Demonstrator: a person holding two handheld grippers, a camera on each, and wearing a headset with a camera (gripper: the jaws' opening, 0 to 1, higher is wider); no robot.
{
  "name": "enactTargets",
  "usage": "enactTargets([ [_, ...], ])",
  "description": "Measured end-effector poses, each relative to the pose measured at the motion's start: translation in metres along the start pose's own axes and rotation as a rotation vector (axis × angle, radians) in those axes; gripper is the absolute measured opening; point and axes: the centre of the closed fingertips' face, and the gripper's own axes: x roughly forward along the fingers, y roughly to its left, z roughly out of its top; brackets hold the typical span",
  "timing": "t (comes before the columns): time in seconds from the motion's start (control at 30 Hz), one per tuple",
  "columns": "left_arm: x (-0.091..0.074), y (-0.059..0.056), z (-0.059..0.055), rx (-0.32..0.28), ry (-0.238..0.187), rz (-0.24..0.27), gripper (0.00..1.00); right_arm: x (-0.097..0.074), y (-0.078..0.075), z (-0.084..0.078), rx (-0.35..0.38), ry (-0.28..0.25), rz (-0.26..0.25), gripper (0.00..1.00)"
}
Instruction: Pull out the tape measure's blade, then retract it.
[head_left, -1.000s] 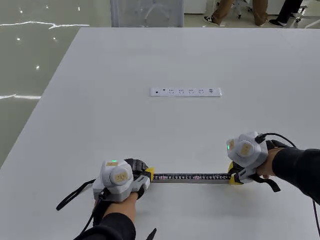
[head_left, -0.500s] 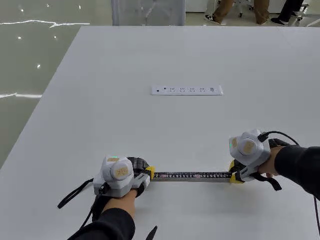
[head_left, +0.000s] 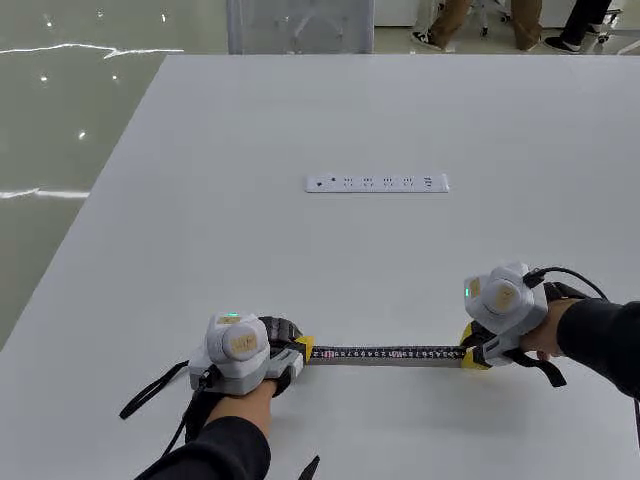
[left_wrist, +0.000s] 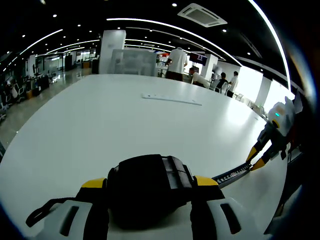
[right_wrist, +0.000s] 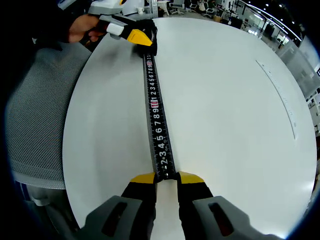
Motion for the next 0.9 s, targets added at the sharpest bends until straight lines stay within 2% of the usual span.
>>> enactTargets([
  [0.9,0.000,0.000,-0.001,0.013,0.020,-0.035,0.62,0.004,0.000,0.012,-0.006,-0.004,-0.003,0.12],
])
